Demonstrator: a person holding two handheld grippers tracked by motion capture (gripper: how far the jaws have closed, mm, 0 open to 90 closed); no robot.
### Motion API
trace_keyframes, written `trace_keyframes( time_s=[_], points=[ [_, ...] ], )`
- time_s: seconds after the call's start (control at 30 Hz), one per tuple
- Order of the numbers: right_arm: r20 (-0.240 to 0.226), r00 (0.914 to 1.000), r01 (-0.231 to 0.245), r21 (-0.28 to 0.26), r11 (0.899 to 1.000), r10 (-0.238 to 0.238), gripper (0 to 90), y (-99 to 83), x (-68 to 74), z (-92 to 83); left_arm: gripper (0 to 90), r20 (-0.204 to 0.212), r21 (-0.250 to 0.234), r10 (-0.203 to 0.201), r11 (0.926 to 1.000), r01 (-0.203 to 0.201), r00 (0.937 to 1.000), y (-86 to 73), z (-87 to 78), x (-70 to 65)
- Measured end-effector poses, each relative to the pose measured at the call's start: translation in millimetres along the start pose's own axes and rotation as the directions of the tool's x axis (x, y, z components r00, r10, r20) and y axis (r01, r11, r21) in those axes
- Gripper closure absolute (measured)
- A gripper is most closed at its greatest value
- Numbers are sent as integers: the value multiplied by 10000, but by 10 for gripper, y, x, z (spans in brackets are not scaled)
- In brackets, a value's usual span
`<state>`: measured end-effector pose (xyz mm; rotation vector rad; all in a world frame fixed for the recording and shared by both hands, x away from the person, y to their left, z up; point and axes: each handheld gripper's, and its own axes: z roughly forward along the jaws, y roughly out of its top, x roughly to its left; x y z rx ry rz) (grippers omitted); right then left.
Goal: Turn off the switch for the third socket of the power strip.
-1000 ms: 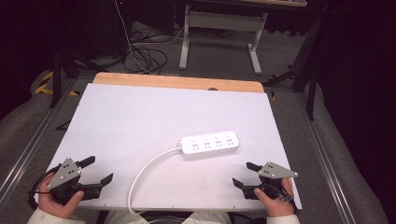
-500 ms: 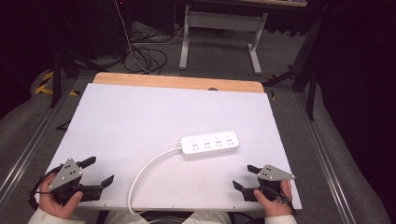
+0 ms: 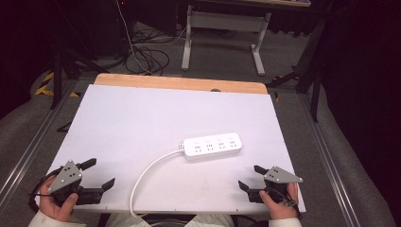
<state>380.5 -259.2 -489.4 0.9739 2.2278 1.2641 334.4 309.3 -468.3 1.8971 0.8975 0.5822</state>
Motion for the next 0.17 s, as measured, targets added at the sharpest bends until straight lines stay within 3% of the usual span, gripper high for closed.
trace_keyframes(
  time_s=[0.17],
  points=[
    [113, 9999, -43, -29, 10000, 43, 163, 7, -12, -17, 73, -32, -52, 416, 9991, -416, 9991, -8, -1, -4]
  ],
)
